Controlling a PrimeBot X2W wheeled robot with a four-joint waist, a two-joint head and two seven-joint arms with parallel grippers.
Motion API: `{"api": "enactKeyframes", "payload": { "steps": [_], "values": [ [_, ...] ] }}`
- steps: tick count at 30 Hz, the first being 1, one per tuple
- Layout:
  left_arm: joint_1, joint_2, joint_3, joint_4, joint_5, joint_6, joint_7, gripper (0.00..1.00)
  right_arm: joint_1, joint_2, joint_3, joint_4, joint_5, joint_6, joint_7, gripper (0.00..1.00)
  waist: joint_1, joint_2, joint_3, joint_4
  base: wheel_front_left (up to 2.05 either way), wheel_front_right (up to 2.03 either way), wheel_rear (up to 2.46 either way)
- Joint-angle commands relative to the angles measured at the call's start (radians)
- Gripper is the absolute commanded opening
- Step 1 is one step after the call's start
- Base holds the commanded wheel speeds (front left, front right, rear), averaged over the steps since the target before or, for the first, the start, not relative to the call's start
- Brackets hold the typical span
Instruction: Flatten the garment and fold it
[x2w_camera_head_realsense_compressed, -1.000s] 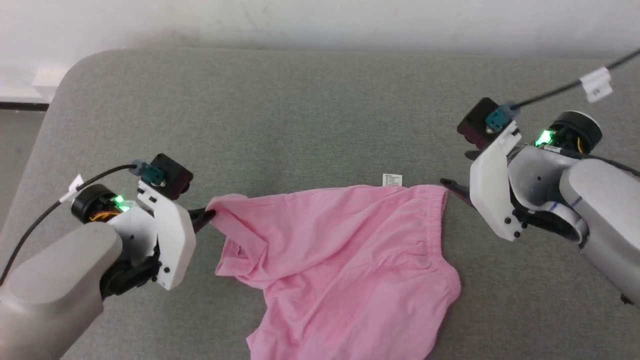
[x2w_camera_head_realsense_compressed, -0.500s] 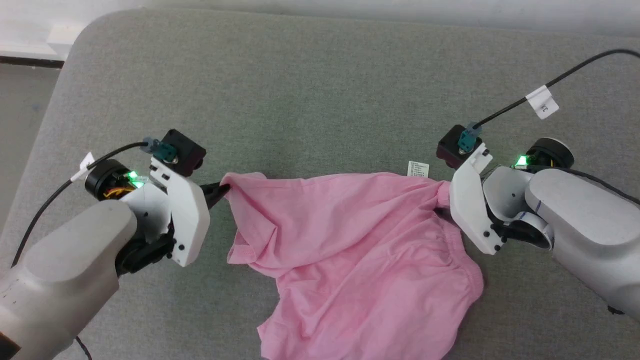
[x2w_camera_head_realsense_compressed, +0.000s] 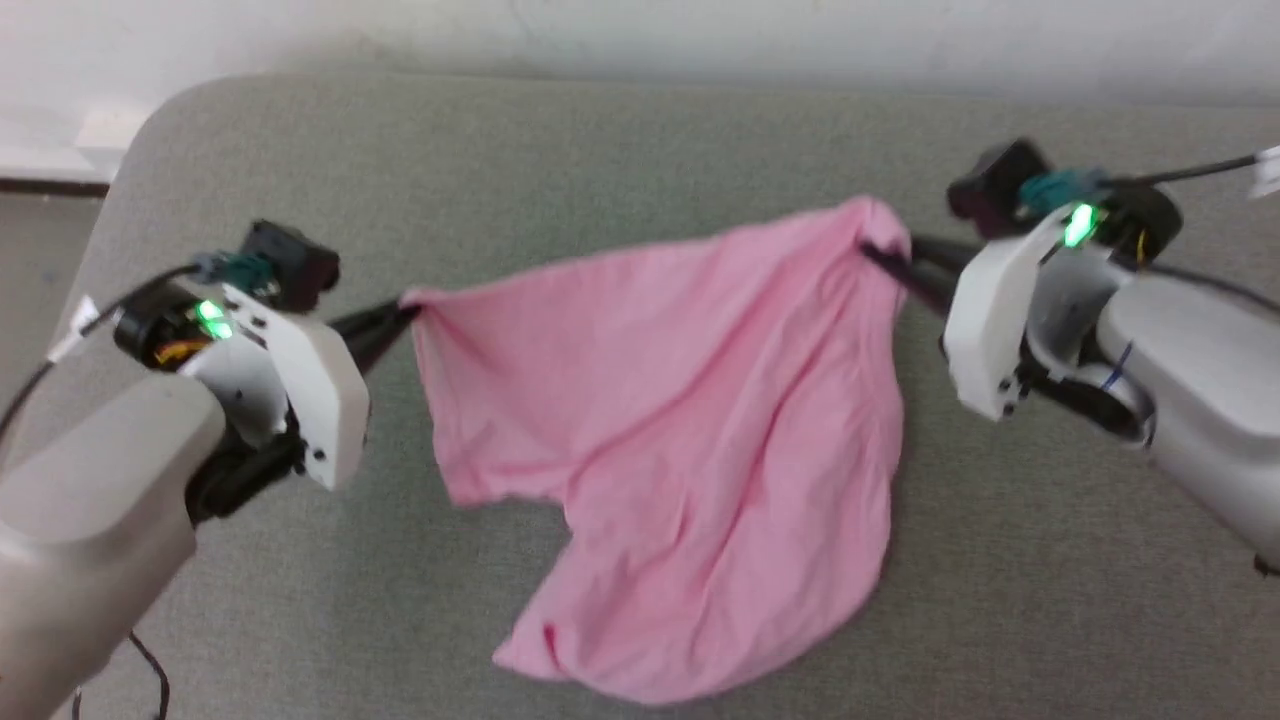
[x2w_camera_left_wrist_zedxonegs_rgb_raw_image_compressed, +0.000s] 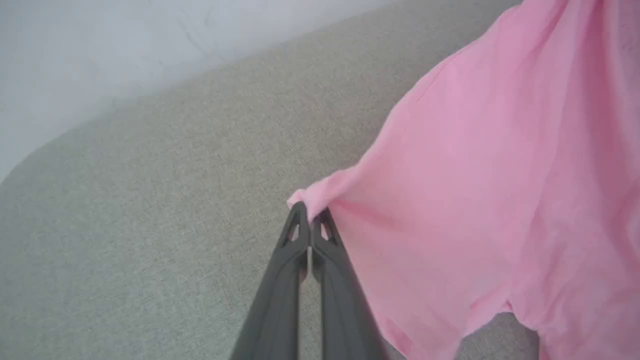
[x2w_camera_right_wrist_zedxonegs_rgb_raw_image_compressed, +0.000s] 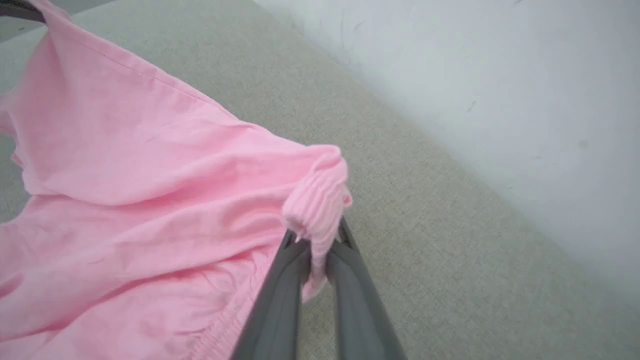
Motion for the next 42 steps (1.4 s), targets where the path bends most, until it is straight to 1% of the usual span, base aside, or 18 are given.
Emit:
{"api": "enactKeyframes", "payload": {
  "steps": [1, 5, 10, 14, 20, 25, 29, 32, 36, 38, 42],
  "values": [
    [-0.029, 0.003, 0.015, -0.003, 0.010, 0.005, -0.021, 0.00, -0.020, -0.006, -0.007, -0.010, 0.011, -0.002, -0.026, 0.00, -0.0001, 0.0000, -0.038, -0.027, 0.00, 0.00, 0.00],
    [-0.082, 0.012, 0.058, -0.024, 0.033, 0.033, -0.080, 0.00, -0.086, -0.047, -0.031, -0.030, 0.000, -0.002, -0.147, 0.00, -0.0001, 0.0000, -0.058, -0.046, 0.00, 0.00, 0.00],
    [-0.205, 0.014, 0.104, -0.048, 0.087, 0.071, -0.114, 0.00, -0.194, -0.084, -0.078, -0.012, -0.042, -0.002, -0.238, 0.00, -0.0001, 0.0000, -0.041, -0.071, 0.00, 0.00, 0.00],
    [-0.330, -0.019, 0.149, -0.045, 0.116, 0.093, -0.134, 0.00, -0.303, -0.083, -0.145, 0.042, -0.089, -0.002, -0.282, 0.00, -0.0001, 0.0000, 0.007, -0.087, 0.00, 0.00, 0.00],
    [-0.549, -0.070, 0.218, 0.021, 0.166, 0.113, -0.183, 0.00, -0.479, -0.065, -0.235, 0.110, -0.191, -0.002, -0.310, 0.00, -0.0001, 0.0000, 0.120, -0.111, 0.00, 0.00, 0.00],
    [-0.712, -0.118, 0.248, 0.081, 0.205, 0.119, -0.210, 0.00, -0.631, -0.049, -0.302, 0.170, -0.296, -0.002, -0.323, 0.00, -0.0001, 0.0000, 0.212, -0.119, 0.00, 0.00, 0.00],
    [-0.796, -0.162, 0.260, 0.138, 0.217, 0.115, -0.230, 0.00, -0.715, -0.033, -0.341, 0.213, -0.379, -0.002, -0.328, 0.00, -0.0001, 0.0000, 0.271, -0.120, 0.00, 0.00, 0.00],
    [-0.825, -0.180, 0.262, 0.183, 0.222, 0.106, -0.255, 0.00, -0.733, -0.011, -0.358, 0.240, -0.412, -0.002, -0.330, 0.00, -0.0001, 0.0000, 0.305, -0.126, 0.00, 0.00, 0.00],
    [-0.789, -0.193, 0.257, 0.241, 0.218, 0.093, -0.295, 0.00, -0.685, 0.013, -0.373, 0.249, -0.436, -0.002, -0.332, 0.00, -0.0001, 0.0000, 0.321, -0.130, 0.00, 0.00, 0.00],
    [-0.748, -0.195, 0.249, 0.255, 0.222, 0.091, -0.316, 0.00, -0.636, 0.014, -0.390, 0.219, -0.453, -0.002, -0.333, 0.00, -0.0001, 0.0000, 0.317, -0.132, 0.00, 0.00, 0.00],
    [-0.609, -0.186, 0.252, 0.243, 0.215, 0.100, -0.346, 0.00, -0.471, 0.009, -0.425, 0.125, -0.481, -0.002, -0.333, 0.00, -0.0001, 0.0000, 0.281, -0.137, 0.00, 0.00, 0.00]
  ]
}}
